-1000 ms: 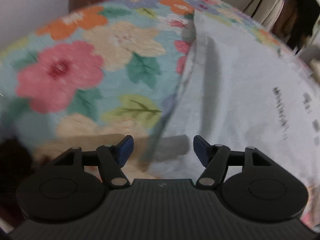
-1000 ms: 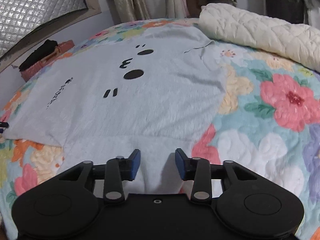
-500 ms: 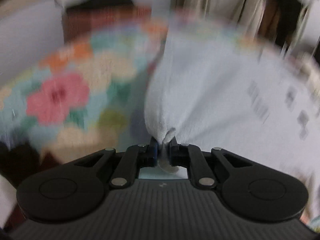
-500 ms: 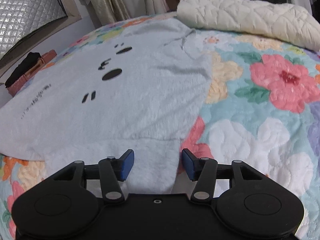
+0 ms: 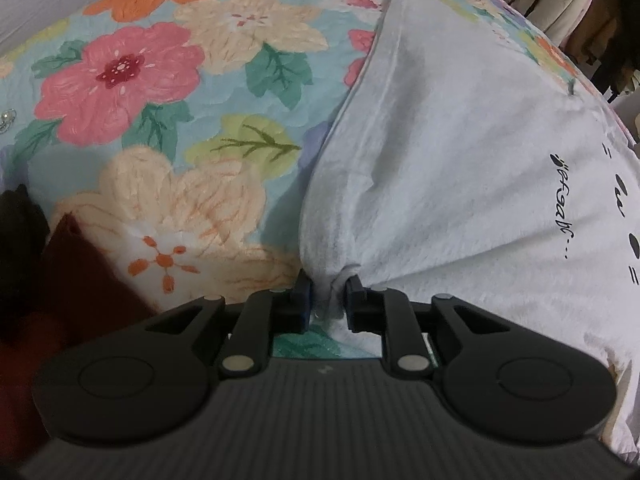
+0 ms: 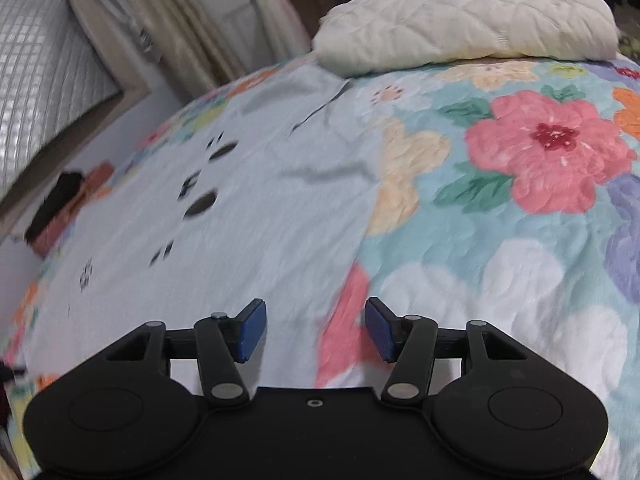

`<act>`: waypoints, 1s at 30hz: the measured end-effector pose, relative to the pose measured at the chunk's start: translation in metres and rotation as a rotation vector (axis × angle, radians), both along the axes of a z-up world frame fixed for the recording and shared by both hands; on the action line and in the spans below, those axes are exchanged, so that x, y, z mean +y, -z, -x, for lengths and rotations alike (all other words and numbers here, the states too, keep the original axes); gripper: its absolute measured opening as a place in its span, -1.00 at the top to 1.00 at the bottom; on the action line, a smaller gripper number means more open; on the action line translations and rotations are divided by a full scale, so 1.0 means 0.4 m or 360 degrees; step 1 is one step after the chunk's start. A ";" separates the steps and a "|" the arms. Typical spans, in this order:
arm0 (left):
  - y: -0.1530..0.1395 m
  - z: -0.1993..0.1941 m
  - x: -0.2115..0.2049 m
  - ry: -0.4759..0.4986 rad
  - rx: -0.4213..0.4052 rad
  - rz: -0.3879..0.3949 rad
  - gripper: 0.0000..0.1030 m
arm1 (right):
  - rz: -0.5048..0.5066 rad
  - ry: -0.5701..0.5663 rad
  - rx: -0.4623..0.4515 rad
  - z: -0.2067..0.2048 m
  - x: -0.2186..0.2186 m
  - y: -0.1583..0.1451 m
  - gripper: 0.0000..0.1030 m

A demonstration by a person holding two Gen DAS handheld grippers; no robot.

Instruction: Fold clothes

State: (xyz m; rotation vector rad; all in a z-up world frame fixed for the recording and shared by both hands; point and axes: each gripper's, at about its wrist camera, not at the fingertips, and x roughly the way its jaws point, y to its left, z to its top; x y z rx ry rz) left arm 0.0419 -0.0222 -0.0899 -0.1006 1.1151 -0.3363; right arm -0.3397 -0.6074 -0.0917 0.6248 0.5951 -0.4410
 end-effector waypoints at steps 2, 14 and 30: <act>0.002 -0.006 -0.008 0.0014 -0.0007 -0.0024 0.65 | 0.0001 0.0058 -0.0021 -0.010 -0.032 0.000 -0.25; -0.039 0.026 -0.039 0.0071 -0.0209 -0.0083 0.77 | 0.0365 -0.0195 -0.0099 -0.106 -0.073 -0.016 0.93; -0.003 0.012 -0.049 0.0043 -0.0090 -0.0113 0.74 | -0.0380 -0.0096 -0.0266 0.109 -0.020 0.056 -0.04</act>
